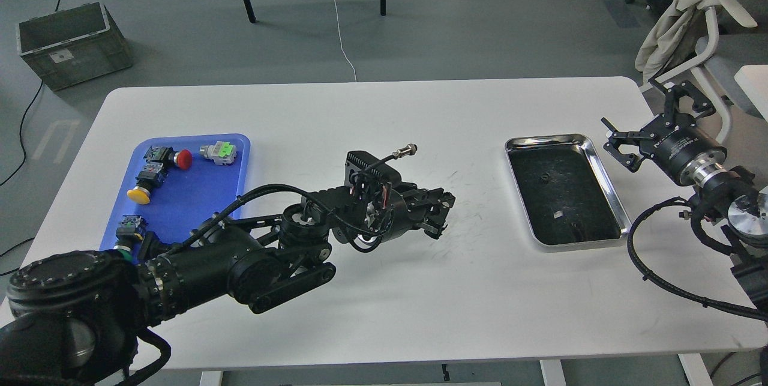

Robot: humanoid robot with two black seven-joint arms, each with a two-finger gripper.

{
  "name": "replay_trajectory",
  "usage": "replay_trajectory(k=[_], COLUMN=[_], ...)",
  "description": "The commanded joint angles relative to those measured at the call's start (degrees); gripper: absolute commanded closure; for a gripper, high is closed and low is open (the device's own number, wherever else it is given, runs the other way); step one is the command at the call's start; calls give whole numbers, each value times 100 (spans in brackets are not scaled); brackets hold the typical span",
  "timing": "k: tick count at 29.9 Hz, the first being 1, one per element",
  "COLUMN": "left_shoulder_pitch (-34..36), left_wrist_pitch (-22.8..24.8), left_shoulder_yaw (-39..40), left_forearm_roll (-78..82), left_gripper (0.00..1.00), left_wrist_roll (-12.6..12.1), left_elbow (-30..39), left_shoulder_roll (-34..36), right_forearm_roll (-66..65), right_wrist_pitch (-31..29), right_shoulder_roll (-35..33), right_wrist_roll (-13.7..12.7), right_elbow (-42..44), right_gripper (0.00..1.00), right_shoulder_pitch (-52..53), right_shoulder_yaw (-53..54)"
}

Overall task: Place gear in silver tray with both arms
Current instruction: 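Carry the gear with the left gripper to the table centre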

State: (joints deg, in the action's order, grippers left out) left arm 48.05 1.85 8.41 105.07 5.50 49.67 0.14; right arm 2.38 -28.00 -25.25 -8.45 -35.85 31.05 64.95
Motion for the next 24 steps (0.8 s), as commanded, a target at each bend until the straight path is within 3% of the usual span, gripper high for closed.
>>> replay_trajectory(k=[1,16,20,24], left_shoulder_pitch=[-155,-419,-472,-472], left_wrist_pitch=[-9,-44,-132,-211], left_shoulder_yaw=[-6,55,55,64], left_forearm_roll=[32,14,5,-21], left_gripper=[94,94,90,80], left_wrist_roll=[3,-41,-32,-6], left_elbow=[-168,-124,-89,25], left_shoulder_roll=[-14,-14,-14,-14], right_forearm_roll=[0,0,0,0], right_wrist_pitch=[0,0,0,0], right_shoulder_roll=[2,2,2,2], right_wrist_roll=[1,1,1,1], right_elbow=[-1,-18,-27,-27], right_gripper=[4,4,4,4], right_shoulder_pitch=[-2,-2,-2,-2], right_shoulder_yaw=[-26,-52,-52,-52])
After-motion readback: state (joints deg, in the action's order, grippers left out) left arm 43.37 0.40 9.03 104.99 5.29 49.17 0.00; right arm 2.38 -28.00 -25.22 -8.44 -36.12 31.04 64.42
